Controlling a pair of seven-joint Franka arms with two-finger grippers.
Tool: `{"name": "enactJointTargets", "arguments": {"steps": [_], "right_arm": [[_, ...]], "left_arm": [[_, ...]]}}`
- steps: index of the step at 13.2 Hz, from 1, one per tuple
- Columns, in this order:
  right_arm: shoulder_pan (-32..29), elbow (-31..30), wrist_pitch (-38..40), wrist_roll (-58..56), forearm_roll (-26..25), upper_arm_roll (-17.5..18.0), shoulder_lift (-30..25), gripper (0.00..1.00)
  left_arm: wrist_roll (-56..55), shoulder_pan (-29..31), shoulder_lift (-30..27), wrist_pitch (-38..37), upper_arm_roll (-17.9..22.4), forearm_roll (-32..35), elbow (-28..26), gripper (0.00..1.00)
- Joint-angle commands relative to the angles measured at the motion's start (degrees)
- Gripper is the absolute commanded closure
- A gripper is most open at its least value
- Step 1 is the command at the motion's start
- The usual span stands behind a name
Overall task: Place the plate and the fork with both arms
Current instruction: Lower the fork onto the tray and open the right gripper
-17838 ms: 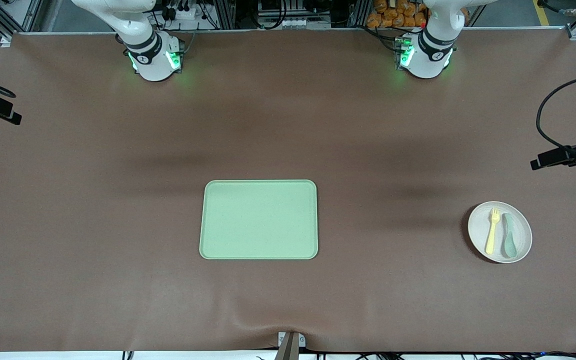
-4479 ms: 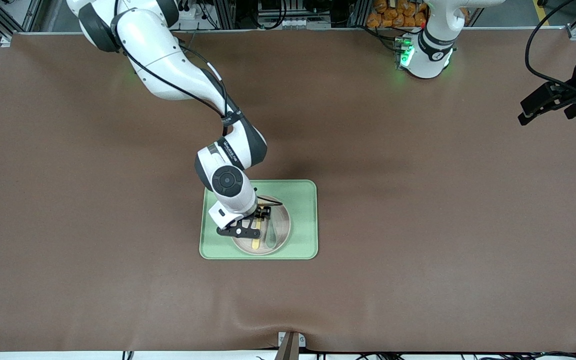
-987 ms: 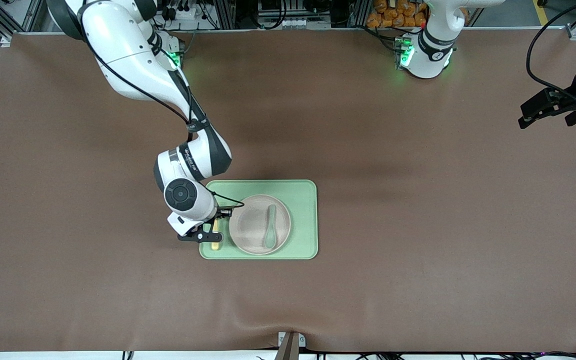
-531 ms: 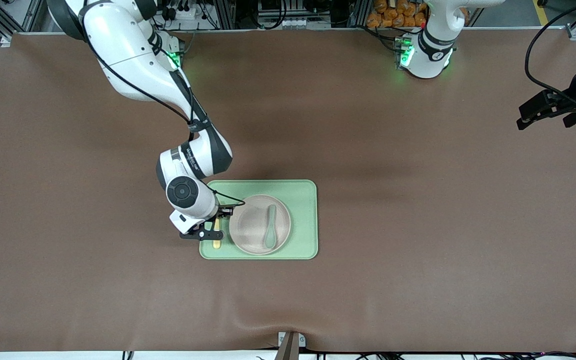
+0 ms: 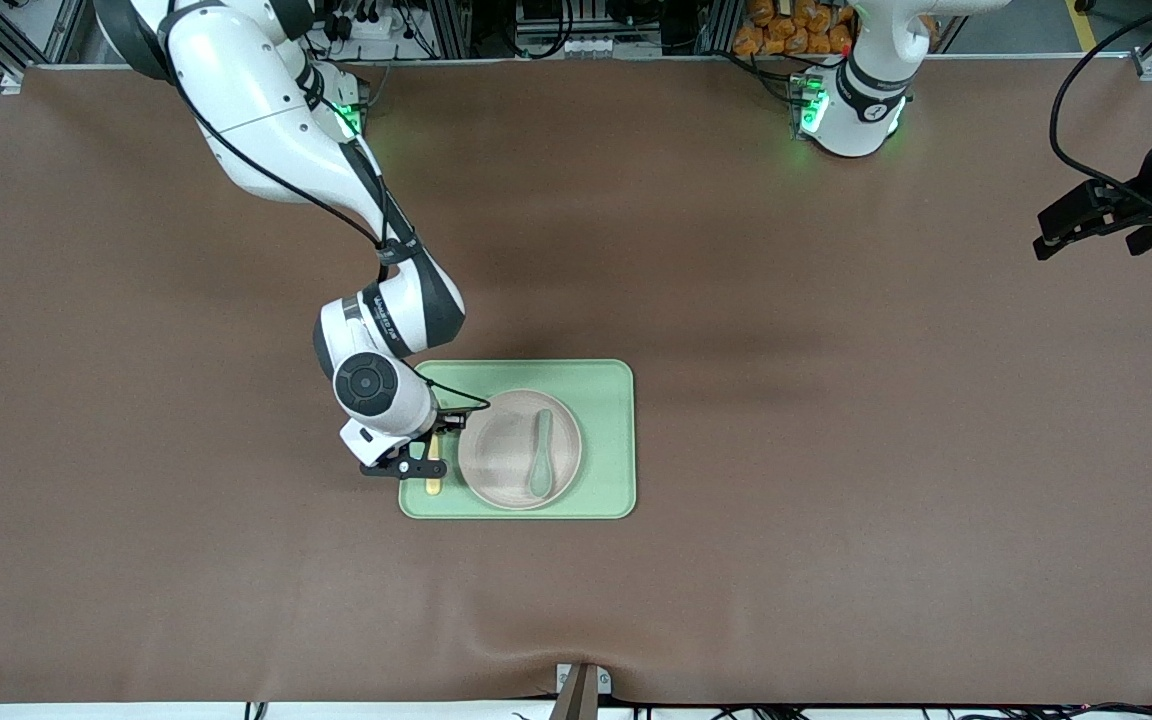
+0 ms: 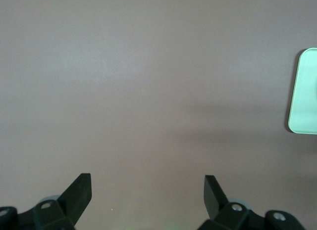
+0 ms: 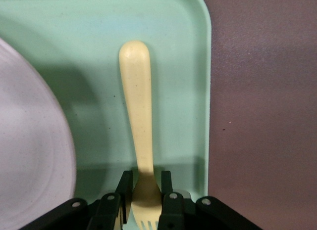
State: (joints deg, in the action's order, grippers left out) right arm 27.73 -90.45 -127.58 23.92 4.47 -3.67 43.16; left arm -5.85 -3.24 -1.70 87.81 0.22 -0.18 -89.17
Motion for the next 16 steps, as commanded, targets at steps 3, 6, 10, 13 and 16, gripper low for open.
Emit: {"name": "enactJointTargets", "arguments": {"steps": [3,6,10,13,16], "right_arm": [[-0.13,-2.09,-0.74,-1.24,1.16,0.42,-1.33,0.77],[-0.3,-2.01,-0.74,-1.24,1.07,0.33,-1.41,0.0],[-0.66,-1.83,-0.13,-1.24,0.98,0.07,-2.47,0.0],[-2.93,-1.83,1.18,-3.33,0.54,-0.37,-6.41,0.0],[-9.86,-1.92,7.41,-13.25,0.54,-0.28,-12.03,0.0]], "left_arm": [[1.1,-0.1,0.11,0.43,0.13,-0.78,0.13,0.0],[1.1,-0.1,0.11,0.43,0.13,-0.87,0.13,0.0],[1.1,-0.1,0.38,0.43,0.13,-0.87,0.31,0.0],[1.1,-0.1,0.38,0.43,0.13,-1.75,0.22,0.0],[1.1,-0.1,0.47,0.43,0.13,-1.75,0.22,0.0]]}}
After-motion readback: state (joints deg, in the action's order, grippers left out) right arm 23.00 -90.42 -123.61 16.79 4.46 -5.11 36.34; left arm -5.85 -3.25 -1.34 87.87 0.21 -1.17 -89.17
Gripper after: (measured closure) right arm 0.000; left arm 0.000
